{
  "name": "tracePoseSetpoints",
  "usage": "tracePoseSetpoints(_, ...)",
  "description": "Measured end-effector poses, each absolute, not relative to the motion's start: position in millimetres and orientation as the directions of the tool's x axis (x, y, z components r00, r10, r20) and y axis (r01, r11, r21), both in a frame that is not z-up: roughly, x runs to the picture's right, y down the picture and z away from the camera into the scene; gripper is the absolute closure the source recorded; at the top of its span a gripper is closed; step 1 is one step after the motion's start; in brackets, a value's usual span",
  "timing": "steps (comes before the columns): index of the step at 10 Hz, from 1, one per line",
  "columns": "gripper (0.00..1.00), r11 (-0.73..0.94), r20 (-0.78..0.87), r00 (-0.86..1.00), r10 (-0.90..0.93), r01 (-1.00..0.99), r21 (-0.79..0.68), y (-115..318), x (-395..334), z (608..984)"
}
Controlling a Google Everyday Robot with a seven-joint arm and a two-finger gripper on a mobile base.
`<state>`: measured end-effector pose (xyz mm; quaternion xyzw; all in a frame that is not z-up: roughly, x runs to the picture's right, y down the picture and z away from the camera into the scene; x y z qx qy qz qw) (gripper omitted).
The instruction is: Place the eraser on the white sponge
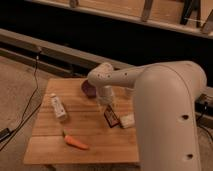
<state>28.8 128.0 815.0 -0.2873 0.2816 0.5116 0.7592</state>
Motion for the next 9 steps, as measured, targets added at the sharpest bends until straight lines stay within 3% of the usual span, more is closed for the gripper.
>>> tracePoseSetpoints(4,1.0,0.295,-0.689,0.288,0.665,-0.949,-0.112,117.6,69.5,797.6)
tracePoseSetpoints(9,1.0,0.223,-0.67,0.212,0.711,-0.972,-0.071,134.3,113.0,796.7)
